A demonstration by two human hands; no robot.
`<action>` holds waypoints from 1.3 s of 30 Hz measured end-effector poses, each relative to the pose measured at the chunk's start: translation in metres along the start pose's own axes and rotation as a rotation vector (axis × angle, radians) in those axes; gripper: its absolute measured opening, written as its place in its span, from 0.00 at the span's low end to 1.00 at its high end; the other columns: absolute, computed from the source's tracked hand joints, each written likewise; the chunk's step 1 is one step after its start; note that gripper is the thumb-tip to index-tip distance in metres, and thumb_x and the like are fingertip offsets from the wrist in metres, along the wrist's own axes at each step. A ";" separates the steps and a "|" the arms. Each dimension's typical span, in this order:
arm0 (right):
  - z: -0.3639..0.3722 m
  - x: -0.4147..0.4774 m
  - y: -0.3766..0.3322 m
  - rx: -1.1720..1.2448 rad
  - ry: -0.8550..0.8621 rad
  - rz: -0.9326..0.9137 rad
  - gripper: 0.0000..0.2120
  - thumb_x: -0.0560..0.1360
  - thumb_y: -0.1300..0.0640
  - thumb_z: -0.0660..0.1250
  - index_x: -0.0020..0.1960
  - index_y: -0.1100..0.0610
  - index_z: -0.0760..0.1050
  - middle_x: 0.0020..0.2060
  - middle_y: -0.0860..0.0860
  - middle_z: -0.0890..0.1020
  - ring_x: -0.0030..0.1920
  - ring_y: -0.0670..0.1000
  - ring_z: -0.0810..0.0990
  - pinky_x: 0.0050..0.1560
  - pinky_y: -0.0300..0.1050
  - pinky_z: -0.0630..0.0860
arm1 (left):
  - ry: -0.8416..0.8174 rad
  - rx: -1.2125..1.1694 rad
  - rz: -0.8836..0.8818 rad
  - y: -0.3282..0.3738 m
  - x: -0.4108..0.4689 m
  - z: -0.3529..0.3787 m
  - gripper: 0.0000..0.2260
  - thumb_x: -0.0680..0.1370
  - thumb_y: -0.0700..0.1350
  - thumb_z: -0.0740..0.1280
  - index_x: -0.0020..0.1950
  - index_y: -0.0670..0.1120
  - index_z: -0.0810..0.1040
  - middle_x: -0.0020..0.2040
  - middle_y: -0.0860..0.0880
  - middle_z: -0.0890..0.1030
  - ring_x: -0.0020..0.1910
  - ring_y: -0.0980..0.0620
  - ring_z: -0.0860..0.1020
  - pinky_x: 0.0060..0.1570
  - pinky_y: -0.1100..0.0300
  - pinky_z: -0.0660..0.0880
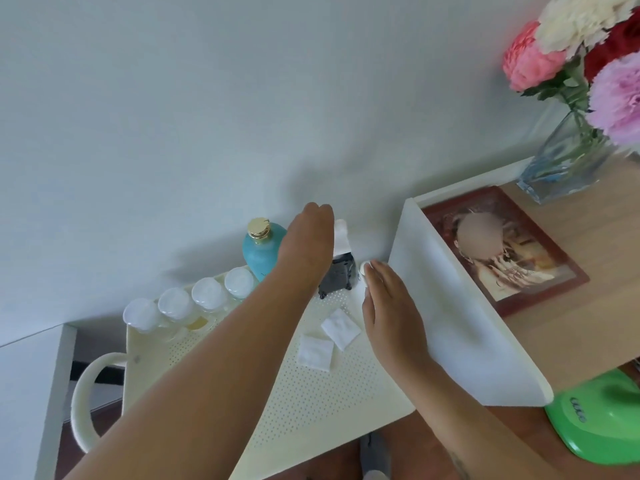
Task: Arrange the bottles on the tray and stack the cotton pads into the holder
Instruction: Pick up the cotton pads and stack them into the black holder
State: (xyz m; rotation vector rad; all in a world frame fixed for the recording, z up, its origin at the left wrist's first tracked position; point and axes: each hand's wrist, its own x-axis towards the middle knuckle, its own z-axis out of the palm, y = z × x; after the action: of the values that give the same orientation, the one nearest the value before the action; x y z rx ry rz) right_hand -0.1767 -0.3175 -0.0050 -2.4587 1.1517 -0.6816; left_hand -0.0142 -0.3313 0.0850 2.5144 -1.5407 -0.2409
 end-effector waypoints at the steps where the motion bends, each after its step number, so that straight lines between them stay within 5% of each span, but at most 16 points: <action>1: 0.002 0.001 0.001 -0.002 0.010 -0.005 0.18 0.75 0.67 0.64 0.65 0.65 0.72 0.65 0.60 0.75 0.66 0.59 0.73 0.61 0.54 0.76 | -0.016 0.016 -0.005 0.001 0.000 0.001 0.12 0.75 0.30 0.63 0.56 0.41 0.72 0.55 0.43 0.74 0.49 0.44 0.77 0.46 0.55 0.75; 8: 0.007 0.001 0.008 -0.014 0.064 -0.048 0.19 0.73 0.69 0.65 0.63 0.66 0.73 0.63 0.61 0.76 0.64 0.59 0.75 0.60 0.53 0.76 | 0.056 0.100 0.043 0.006 -0.006 0.008 0.14 0.72 0.28 0.66 0.54 0.41 0.72 0.52 0.43 0.75 0.49 0.45 0.74 0.41 0.56 0.69; 12: 0.008 0.001 0.008 -0.022 0.060 -0.045 0.19 0.73 0.68 0.66 0.64 0.65 0.73 0.63 0.60 0.77 0.64 0.58 0.76 0.60 0.51 0.77 | -0.039 0.199 0.189 -0.001 -0.012 0.017 0.08 0.79 0.37 0.61 0.56 0.43 0.75 0.54 0.46 0.77 0.54 0.46 0.74 0.52 0.53 0.74; 16: 0.009 0.002 0.009 -0.027 0.046 -0.042 0.19 0.74 0.67 0.64 0.65 0.65 0.72 0.63 0.60 0.76 0.65 0.57 0.74 0.63 0.49 0.74 | -0.162 0.373 0.347 -0.004 -0.034 0.031 0.14 0.80 0.45 0.54 0.60 0.42 0.74 0.60 0.41 0.73 0.61 0.41 0.72 0.59 0.48 0.72; 20: 0.009 0.001 0.010 -0.039 0.034 -0.043 0.20 0.73 0.68 0.65 0.65 0.64 0.72 0.64 0.59 0.76 0.66 0.56 0.73 0.64 0.45 0.69 | -0.115 0.263 0.182 -0.005 -0.048 0.042 0.26 0.82 0.55 0.54 0.73 0.39 0.63 0.72 0.40 0.66 0.70 0.41 0.66 0.70 0.48 0.61; 26: 0.009 0.001 0.010 -0.038 0.019 -0.041 0.20 0.73 0.67 0.66 0.65 0.63 0.72 0.64 0.59 0.76 0.66 0.57 0.74 0.63 0.46 0.70 | -0.045 0.183 0.213 -0.001 -0.039 0.043 0.26 0.82 0.54 0.54 0.76 0.43 0.55 0.77 0.43 0.58 0.75 0.42 0.59 0.73 0.48 0.56; 39: 0.006 0.002 0.010 -0.015 0.015 -0.054 0.19 0.73 0.68 0.65 0.64 0.63 0.73 0.63 0.59 0.76 0.66 0.56 0.74 0.62 0.45 0.71 | -0.088 0.243 0.183 -0.004 -0.034 0.041 0.30 0.80 0.62 0.48 0.71 0.41 0.67 0.70 0.45 0.72 0.69 0.46 0.69 0.72 0.47 0.60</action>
State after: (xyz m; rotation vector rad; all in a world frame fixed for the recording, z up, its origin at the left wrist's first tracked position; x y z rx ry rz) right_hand -0.1781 -0.3246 -0.0143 -2.5098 1.1033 -0.7104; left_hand -0.0357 -0.3016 0.0458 2.5455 -1.9285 -0.1473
